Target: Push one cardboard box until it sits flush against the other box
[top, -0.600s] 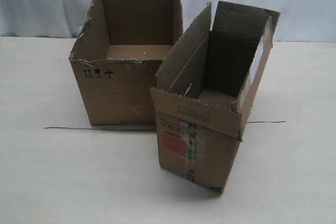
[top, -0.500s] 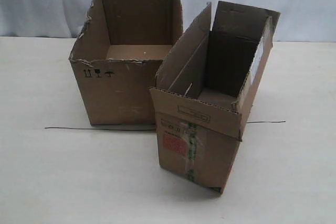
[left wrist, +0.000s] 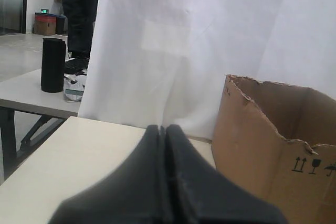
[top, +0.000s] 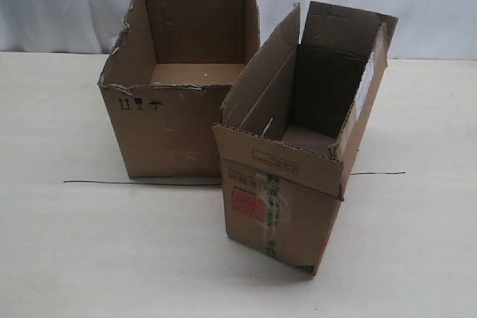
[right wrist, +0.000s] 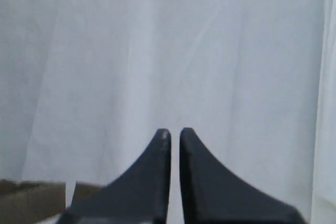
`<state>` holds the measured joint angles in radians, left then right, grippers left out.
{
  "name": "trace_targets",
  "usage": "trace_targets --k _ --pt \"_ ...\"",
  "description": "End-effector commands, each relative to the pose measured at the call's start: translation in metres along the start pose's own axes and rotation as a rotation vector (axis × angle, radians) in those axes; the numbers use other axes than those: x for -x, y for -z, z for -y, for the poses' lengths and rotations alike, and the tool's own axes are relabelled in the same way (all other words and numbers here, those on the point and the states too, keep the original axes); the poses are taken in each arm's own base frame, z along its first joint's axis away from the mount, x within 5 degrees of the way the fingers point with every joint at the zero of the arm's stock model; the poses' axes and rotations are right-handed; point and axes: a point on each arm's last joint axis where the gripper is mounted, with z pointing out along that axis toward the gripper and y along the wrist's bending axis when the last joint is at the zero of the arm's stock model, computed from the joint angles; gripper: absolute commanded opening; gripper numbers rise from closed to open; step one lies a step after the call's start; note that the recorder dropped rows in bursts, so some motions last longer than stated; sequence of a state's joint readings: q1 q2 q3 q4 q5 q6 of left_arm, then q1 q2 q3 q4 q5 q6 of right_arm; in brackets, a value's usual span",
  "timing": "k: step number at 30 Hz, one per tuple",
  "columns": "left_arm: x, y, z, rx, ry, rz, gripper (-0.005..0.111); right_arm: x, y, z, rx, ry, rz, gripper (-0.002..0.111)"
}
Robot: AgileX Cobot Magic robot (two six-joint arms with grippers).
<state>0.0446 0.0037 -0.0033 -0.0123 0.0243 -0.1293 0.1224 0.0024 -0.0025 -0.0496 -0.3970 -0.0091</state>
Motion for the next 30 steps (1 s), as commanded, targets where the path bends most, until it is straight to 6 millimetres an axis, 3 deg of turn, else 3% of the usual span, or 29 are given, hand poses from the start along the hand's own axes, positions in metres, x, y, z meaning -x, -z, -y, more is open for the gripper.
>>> trace_targets --k 1,4,9,15,18,22,26,30 --pt "0.000 0.000 0.000 -0.001 0.002 0.010 0.000 0.022 0.003 0.004 -0.038 -0.101 0.256 0.005" --pt "0.000 0.000 0.000 -0.001 0.002 0.010 0.000 0.017 0.003 0.011 -0.098 -0.257 0.215 0.005" --pt "0.000 0.000 0.000 -0.001 0.002 0.010 0.000 0.017 0.000 0.011 -0.094 -0.292 0.156 0.005" --pt "0.000 0.000 0.000 -0.001 0.002 0.010 0.000 0.018 -0.032 0.002 -0.050 -0.327 -0.452 0.005" --pt "0.000 0.000 0.000 -0.001 0.002 0.010 0.000 0.020 -0.050 -0.001 -0.047 -0.378 -0.628 0.005" --pt "0.000 0.000 0.000 -0.001 0.002 0.010 0.000 0.036 -0.070 -0.003 -0.047 -0.487 -0.627 0.005" --pt "0.000 0.000 0.000 -0.001 0.002 0.010 0.000 0.048 -0.078 -0.005 -0.044 -0.599 -0.594 0.005" --pt "0.000 0.000 0.000 -0.001 0.002 0.010 0.000 0.052 -0.089 -0.007 -0.018 -0.526 -0.721 0.005"
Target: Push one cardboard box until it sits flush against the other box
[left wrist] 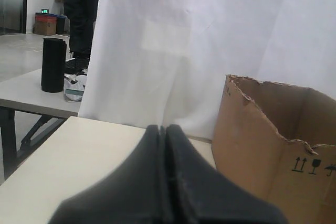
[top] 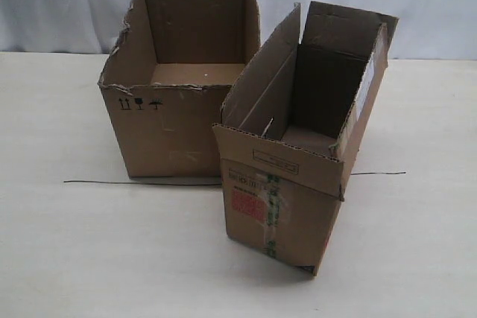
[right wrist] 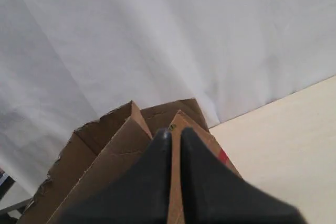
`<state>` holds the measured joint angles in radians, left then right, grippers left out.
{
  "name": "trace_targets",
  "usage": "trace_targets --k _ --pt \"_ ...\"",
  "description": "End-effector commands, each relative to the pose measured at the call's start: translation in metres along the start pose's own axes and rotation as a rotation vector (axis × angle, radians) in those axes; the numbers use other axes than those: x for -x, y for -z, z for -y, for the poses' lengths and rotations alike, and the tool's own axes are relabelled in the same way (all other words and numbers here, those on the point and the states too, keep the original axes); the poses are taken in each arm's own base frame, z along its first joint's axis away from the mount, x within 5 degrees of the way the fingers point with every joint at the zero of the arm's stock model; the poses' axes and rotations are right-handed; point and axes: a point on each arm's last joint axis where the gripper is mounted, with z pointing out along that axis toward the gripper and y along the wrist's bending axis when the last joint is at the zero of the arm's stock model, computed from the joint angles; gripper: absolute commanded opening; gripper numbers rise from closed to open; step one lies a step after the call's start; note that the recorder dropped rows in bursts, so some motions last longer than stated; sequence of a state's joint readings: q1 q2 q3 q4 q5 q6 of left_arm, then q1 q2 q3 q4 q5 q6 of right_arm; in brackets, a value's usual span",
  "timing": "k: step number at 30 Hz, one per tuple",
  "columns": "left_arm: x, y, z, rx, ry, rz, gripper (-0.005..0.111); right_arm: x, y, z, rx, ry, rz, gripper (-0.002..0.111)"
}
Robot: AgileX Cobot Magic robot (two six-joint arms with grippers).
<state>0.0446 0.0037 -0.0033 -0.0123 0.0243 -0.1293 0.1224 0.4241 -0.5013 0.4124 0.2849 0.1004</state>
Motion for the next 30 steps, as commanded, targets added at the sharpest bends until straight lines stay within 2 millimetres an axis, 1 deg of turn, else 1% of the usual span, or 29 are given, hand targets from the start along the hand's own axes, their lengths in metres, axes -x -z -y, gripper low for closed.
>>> trace_targets --k 1,4,7,8,10,13,17,21,27,30 --pt "0.000 0.000 0.000 -0.001 0.002 0.010 0.000 0.008 -0.012 -0.007 -0.047 0.070 -0.184 0.005" --pt "0.000 0.000 0.000 -0.001 0.002 0.010 0.000 0.019 -0.033 -0.013 -0.117 0.124 -0.443 0.005" --pt "0.000 0.000 0.000 -0.001 0.002 0.010 0.000 0.033 -0.053 -0.022 -0.131 0.166 -0.668 0.005" --pt "0.000 0.000 0.000 -0.001 0.002 0.010 0.000 0.036 -0.059 -0.026 -0.121 0.177 -0.746 0.005" --pt "0.000 0.000 0.000 -0.001 0.002 0.010 0.000 0.039 -0.066 -0.035 -0.045 0.182 -0.868 0.005" --pt "0.000 0.000 0.000 -0.001 0.002 0.010 0.000 0.036 -0.067 -0.054 0.069 0.199 -0.945 0.005" --pt "0.000 0.000 0.000 -0.001 0.002 0.010 0.000 0.019 -0.061 -0.077 0.161 0.234 -1.026 0.005" --pt "0.000 0.000 0.000 -0.001 0.002 0.010 0.000 -0.008 -0.049 -0.101 0.229 0.303 -1.152 0.005" --pt "0.000 0.000 0.000 -0.001 0.002 0.010 0.000 -0.049 -0.052 -0.120 0.110 0.398 -1.280 0.005" --pt "0.000 0.000 0.000 -0.001 0.002 0.010 0.000 -0.067 -0.056 -0.130 0.083 0.413 -1.303 0.005"
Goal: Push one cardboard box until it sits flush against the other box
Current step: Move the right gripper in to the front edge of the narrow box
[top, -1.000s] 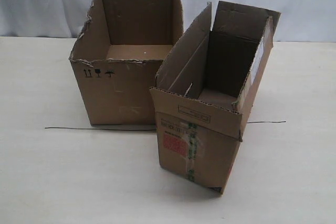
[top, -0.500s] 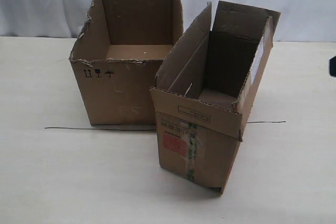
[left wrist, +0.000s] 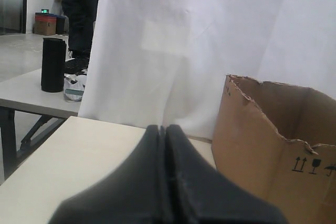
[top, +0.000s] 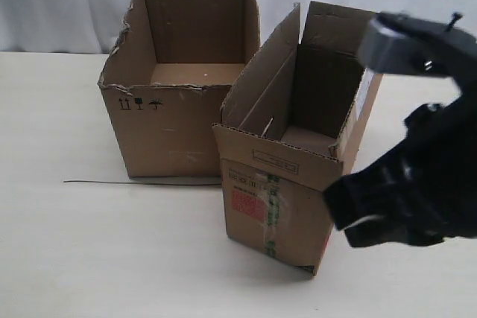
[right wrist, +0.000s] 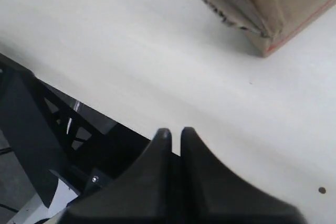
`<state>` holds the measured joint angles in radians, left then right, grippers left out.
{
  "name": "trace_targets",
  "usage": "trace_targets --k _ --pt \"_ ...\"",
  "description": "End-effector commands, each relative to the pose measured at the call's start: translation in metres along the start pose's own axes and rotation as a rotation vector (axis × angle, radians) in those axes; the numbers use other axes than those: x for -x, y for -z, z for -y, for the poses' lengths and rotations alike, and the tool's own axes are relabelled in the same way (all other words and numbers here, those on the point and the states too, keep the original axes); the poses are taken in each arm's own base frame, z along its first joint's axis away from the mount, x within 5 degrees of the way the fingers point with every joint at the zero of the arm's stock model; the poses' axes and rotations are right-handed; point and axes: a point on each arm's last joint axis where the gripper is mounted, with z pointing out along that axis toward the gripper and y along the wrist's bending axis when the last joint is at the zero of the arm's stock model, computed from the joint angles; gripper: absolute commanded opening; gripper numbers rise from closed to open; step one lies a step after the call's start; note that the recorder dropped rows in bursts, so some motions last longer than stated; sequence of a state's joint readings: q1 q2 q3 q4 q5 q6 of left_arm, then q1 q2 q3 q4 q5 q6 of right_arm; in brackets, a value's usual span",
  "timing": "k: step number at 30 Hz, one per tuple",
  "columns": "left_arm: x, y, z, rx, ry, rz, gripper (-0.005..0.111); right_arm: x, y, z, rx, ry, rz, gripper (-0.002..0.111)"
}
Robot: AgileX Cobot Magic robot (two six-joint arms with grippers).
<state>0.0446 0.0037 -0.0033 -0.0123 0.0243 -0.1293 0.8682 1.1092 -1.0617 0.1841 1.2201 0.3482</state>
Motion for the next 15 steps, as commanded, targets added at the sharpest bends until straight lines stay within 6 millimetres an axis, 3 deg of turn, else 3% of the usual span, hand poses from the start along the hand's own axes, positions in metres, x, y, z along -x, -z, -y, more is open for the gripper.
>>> trace_targets --k 1,6,15 --pt "0.000 0.000 0.000 -0.001 0.002 0.010 0.000 0.003 -0.025 -0.016 -0.047 0.004 -0.033 0.005" --pt "0.000 0.000 0.000 -0.001 0.002 0.010 0.000 0.010 -0.049 -0.024 -0.055 -0.010 0.011 0.005" --pt "0.000 0.000 0.000 -0.001 0.002 0.010 0.000 0.013 -0.085 -0.004 -0.154 -0.080 0.137 0.005"
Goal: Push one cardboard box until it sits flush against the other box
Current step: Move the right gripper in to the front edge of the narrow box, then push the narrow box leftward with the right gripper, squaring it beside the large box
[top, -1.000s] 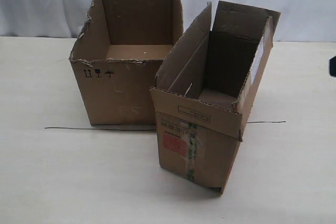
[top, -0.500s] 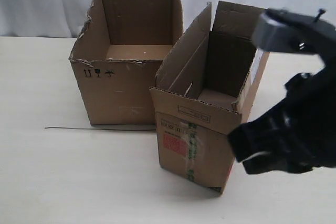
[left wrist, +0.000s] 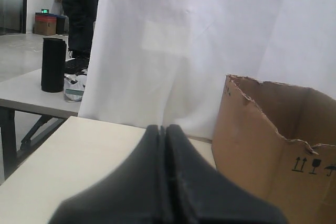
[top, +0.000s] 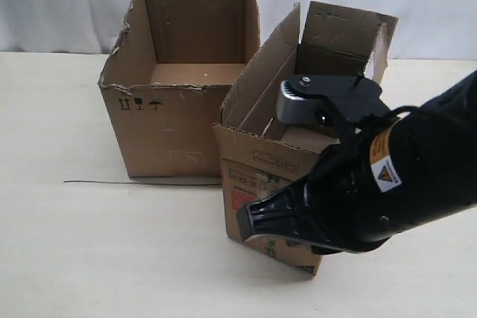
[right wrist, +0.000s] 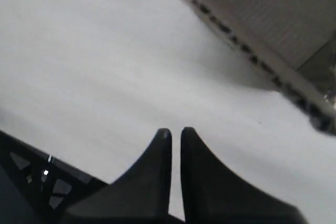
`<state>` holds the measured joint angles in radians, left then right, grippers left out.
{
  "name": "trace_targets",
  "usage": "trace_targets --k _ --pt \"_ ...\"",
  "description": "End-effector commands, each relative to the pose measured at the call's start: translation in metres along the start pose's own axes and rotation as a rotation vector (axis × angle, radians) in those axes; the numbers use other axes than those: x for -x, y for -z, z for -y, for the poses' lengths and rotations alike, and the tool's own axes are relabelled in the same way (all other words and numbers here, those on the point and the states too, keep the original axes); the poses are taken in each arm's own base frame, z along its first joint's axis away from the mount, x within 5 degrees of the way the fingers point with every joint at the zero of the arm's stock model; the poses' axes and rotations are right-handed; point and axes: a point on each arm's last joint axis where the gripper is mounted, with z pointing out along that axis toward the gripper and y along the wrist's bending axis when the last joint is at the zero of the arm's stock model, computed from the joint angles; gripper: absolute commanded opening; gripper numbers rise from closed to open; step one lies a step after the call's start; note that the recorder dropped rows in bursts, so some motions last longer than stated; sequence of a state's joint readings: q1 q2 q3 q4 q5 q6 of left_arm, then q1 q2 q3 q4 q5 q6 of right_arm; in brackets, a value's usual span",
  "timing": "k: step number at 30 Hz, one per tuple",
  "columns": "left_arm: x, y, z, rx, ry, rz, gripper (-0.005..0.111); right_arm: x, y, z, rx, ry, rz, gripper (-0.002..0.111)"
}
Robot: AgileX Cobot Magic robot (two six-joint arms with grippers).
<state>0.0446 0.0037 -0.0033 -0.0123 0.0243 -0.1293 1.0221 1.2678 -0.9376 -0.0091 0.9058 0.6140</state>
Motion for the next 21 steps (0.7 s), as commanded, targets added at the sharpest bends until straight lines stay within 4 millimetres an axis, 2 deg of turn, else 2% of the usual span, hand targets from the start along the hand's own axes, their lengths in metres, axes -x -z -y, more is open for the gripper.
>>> trace_targets --k 1,7,21 --pt "0.000 0.000 0.000 -0.001 0.002 0.010 0.000 0.001 -0.013 0.011 -0.084 -0.037 0.078 0.005" --pt "0.000 0.000 0.000 -0.001 0.002 0.010 0.000 0.009 -0.012 0.022 -0.201 -0.050 0.173 0.005" --pt "0.000 0.000 0.000 -0.001 0.002 0.010 0.000 0.016 -0.006 0.040 -0.387 -0.056 0.252 0.005"
